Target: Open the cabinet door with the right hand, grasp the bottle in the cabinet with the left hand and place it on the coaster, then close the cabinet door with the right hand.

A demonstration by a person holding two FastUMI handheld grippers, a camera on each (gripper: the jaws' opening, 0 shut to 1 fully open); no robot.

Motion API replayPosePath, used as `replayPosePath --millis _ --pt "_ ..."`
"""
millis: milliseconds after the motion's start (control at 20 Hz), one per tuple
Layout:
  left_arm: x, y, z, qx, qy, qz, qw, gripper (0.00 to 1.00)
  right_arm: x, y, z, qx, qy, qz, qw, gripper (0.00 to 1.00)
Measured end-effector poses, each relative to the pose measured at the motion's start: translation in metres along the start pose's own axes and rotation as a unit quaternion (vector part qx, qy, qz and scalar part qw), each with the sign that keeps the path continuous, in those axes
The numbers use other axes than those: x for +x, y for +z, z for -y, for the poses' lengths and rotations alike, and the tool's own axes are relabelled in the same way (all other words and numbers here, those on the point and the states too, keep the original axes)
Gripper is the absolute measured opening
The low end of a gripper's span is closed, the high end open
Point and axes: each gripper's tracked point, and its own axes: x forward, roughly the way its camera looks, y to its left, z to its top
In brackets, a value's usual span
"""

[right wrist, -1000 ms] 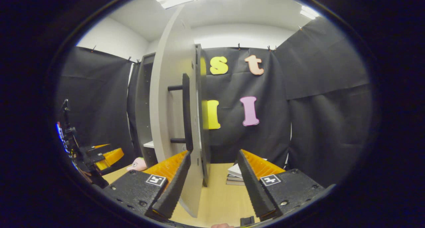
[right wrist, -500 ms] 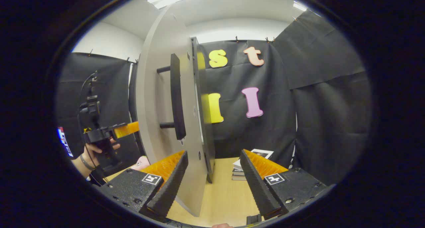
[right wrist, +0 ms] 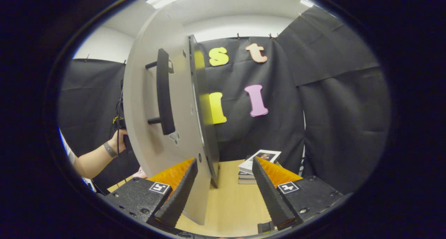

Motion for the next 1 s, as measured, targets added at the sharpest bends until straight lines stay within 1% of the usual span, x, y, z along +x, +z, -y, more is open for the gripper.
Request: replayPosePath --millis 150,300,400,550,650,700,800,850,900,950,1000 --pt "0.031 -0.017 -0.002 0.019 0.005 -0.022 1.000 0.95 0.000 -0.001 0.006 0.008 -0.014 0.000 1.000 0.98" --pt "0.050 -0.026 -0.004 0.030 0.010 -0.035 0.999 0.95 0.000 -0.001 0.014 0.013 -0.029 0.001 0.999 0.98" --pt "0.061 -0.029 -0.011 0.030 0.013 -0.038 0.999 0.96 0.000 -0.002 0.017 0.019 -0.036 0.001 0.999 0.97" --pt "0.068 -0.024 -0.011 0.020 0.005 -0.030 0.999 0.96 0.000 -0.003 0.020 0.025 -0.042 -0.001 0.999 0.97" --pt "0.071 -0.021 -0.013 0.019 0.004 -0.025 0.999 0.92 0.000 -0.005 0.019 0.025 -0.044 -0.004 0.999 0.97" --pt "0.073 -0.020 -0.014 0.020 0.004 -0.025 0.999 0.83 0.000 -0.005 0.019 0.024 -0.044 -0.004 0.999 0.97" --pt "0.073 -0.022 -0.011 0.023 -0.001 -0.030 0.999 0.51 0.000 -0.003 0.017 0.023 -0.043 -0.004 0.999 0.97" --pt "0.072 -0.022 -0.011 0.024 -0.003 -0.030 0.999 0.52 0.000 -0.004 0.016 0.023 -0.043 -0.003 0.999 0.98" --pt "0.068 -0.019 -0.009 0.019 -0.010 -0.028 0.999 0.48 -0.001 -0.003 0.015 0.023 -0.041 -0.002 0.999 0.97" --pt "0.067 -0.016 -0.007 0.016 -0.014 -0.023 1.000 0.34 -0.001 -0.003 0.015 0.025 -0.040 0.000 0.999 0.98" --pt "0.062 -0.011 -0.008 0.017 -0.012 -0.016 1.000 0.56 -0.002 -0.003 0.013 0.026 -0.038 0.001 0.999 0.98"
